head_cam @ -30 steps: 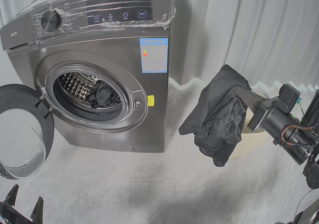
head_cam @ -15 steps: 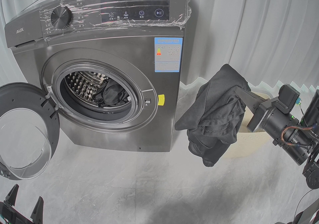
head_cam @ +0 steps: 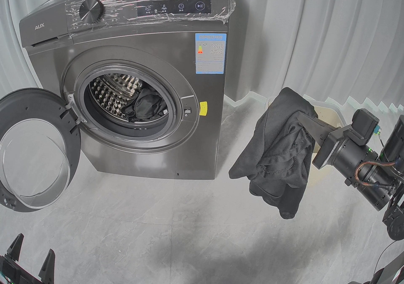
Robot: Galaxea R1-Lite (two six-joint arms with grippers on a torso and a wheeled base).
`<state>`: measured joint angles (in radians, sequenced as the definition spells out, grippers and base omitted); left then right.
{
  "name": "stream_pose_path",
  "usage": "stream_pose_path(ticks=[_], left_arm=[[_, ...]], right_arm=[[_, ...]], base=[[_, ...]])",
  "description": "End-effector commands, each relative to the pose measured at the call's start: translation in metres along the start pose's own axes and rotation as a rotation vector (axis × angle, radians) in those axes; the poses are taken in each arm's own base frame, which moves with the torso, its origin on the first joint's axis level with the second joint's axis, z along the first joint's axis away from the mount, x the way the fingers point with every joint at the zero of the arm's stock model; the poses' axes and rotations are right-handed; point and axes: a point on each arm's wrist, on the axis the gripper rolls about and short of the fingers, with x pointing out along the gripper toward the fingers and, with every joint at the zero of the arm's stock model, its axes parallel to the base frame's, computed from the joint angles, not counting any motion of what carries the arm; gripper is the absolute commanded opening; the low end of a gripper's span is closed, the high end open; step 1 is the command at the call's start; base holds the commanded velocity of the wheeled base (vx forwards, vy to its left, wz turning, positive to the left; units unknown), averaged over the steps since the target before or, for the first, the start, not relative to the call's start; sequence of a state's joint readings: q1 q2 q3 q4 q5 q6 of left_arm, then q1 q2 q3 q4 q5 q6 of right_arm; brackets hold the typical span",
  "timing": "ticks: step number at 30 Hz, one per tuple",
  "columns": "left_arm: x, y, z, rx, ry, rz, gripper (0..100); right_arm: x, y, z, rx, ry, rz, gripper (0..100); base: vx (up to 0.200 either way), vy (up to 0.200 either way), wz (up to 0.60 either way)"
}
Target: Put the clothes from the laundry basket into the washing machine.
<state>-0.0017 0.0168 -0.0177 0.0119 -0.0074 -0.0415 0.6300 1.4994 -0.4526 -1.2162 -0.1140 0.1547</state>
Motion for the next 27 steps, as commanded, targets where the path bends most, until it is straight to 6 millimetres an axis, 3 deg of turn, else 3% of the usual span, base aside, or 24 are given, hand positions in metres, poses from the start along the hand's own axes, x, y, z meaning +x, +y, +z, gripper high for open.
stream_pose_path(ticks=[1,27], left_arm=[[-0.0003,0.0001,-0.0036,0.0,-0.003,0.0,100],[-0.0003,0.0001,-0.0036,0.0,-0.003,0.0,100]], right_arm=[[0.0006,0.0,-0.001,0.003,0.004,0.0,0],[0.002,0.0009,-0.0058,0.005,0.021,0.004,0]], base=[[0.0,0.2,0.0],[0.0,0.2,0.0]])
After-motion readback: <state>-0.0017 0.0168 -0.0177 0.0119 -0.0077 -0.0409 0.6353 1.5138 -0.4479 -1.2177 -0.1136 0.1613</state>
